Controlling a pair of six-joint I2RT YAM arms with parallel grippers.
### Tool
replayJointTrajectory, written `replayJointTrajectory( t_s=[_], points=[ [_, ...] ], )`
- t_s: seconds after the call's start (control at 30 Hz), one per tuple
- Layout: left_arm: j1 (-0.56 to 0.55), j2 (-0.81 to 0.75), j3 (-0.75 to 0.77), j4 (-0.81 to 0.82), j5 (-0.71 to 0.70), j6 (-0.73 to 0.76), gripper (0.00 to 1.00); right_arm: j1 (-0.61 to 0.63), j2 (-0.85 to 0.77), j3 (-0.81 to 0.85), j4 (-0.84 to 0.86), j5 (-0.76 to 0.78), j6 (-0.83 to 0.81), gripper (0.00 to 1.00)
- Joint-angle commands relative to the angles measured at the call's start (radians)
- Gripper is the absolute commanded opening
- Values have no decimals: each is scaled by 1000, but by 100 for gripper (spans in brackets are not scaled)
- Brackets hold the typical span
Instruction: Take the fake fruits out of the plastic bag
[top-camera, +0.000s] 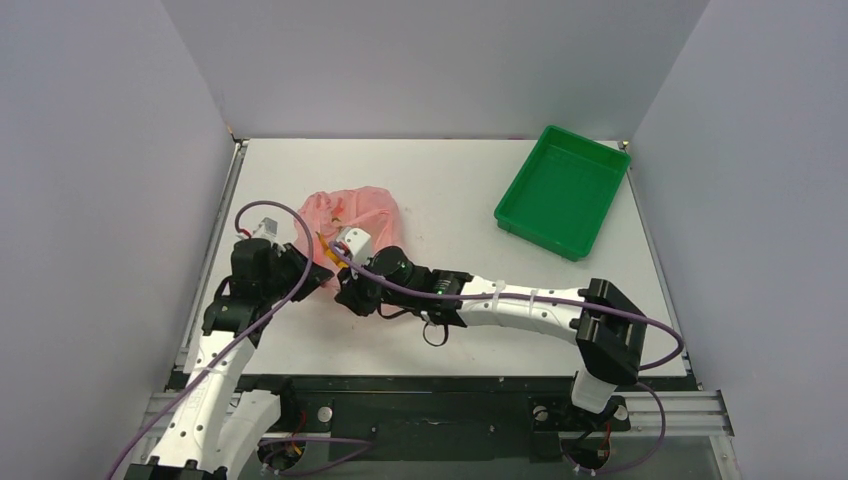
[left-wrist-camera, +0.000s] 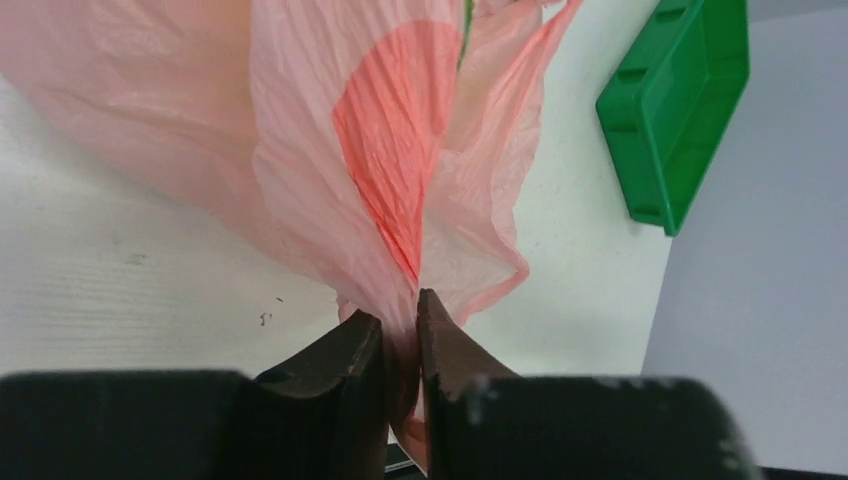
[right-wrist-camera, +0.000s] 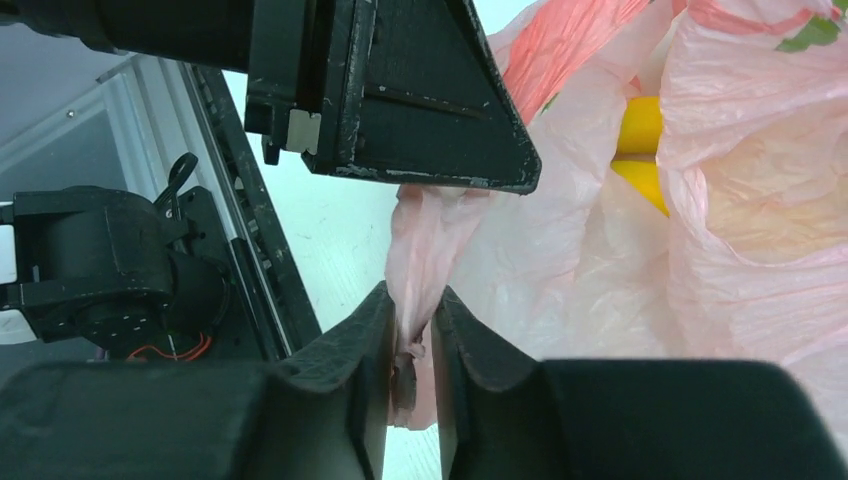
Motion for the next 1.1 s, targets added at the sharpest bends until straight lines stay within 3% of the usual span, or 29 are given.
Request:
replayJointTrajectory(
  t_s=[0.0,0.1,0.23,0.3,0.43,0.6,0.77,0.9,1.0,1.03,1.07],
  points=[
    [-4,-15,-18,154,75,61,0,4,-49,39,2,30,-23,28],
    [-4,-41,-37,189,91,100,0,-32,-108,-11,17,40,30,54],
    [-2,-89,-69,211,117,144,0,-129,-230,-75,12,69,45,71],
    [-2,-104,-79,217,137,167,0,-187,-266,-102,13,71,59,74],
    [-2,-118,-105,245,167,199,0,-319,-208,-95,6,97,107,75],
    [0,-124,-127,269,200,222,0,-428,-33,55,-19,36,104,77],
    [-1,-118,-139,262,215,242,0,-440,167,214,-44,-30,-19,77],
    [-2,-115,-141,264,239,244,0,-441,260,270,-75,7,-94,77],
    [-1,-105,-129,266,244,246,0,-433,307,314,-79,55,-103,72],
    [0,-98,-118,264,246,247,0,-430,331,349,-94,135,-96,70],
    [-1,-93,-112,258,247,247,0,-429,344,367,-107,171,-75,61]
  ],
)
